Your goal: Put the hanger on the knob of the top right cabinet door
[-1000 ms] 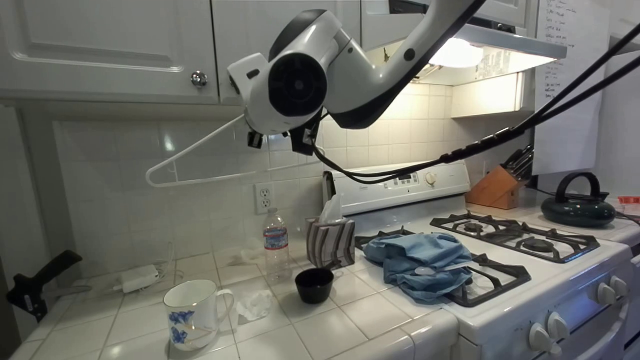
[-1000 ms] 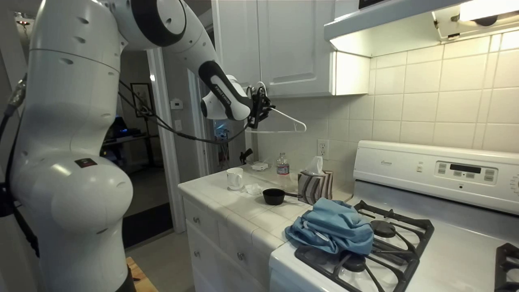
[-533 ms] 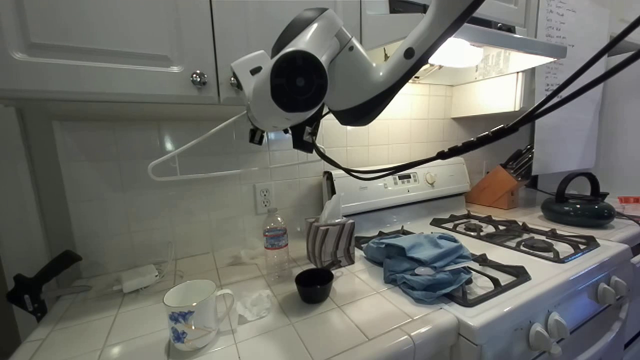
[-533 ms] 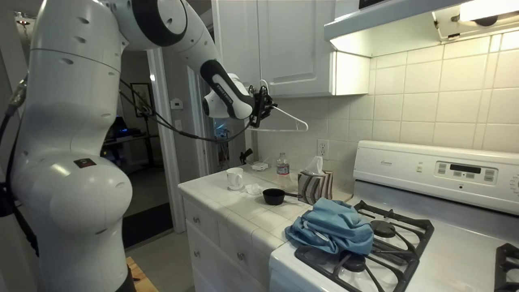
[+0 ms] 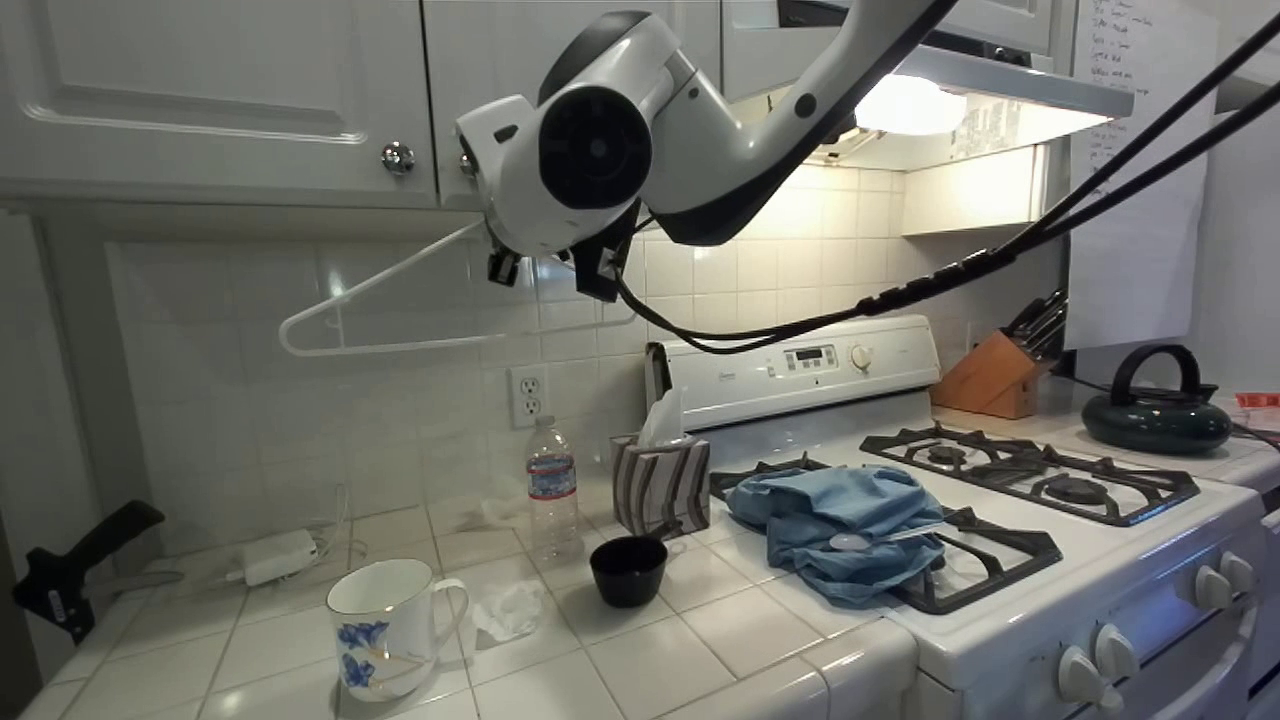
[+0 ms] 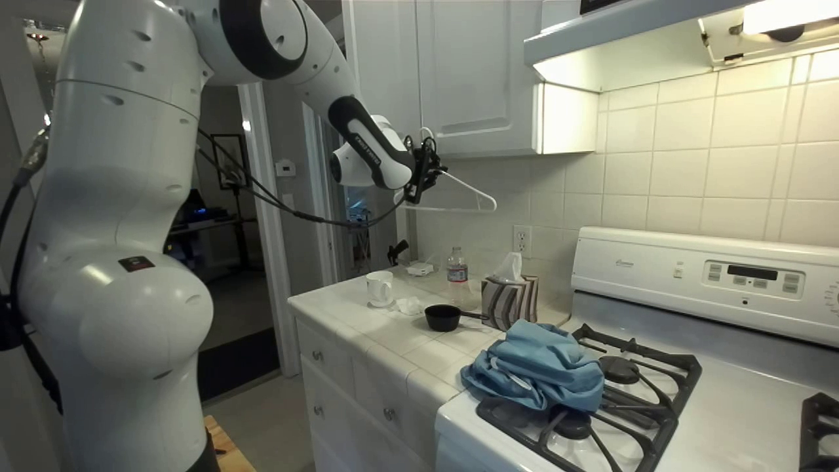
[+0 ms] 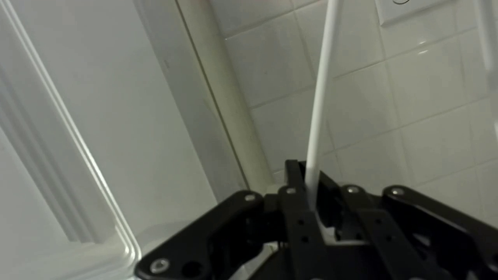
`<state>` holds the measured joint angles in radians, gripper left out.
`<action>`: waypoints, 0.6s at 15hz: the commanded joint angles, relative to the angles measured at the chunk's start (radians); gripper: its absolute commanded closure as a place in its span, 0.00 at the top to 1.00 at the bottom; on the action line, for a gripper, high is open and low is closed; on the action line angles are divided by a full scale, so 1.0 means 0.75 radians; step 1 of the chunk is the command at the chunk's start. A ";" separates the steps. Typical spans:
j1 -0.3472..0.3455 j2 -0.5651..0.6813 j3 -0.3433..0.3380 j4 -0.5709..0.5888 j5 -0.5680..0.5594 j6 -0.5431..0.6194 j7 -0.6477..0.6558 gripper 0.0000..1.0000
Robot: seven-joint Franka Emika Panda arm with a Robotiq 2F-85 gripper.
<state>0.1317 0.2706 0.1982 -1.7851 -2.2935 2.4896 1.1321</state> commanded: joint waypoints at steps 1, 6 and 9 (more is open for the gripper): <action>-0.021 0.050 0.010 0.080 -0.020 0.076 0.024 0.02; -0.032 0.076 0.012 0.113 -0.013 0.119 0.030 0.02; -0.019 0.088 0.007 0.108 -0.015 0.112 0.053 0.02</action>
<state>0.1203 0.3055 0.1982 -1.7420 -2.2935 2.5571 1.1467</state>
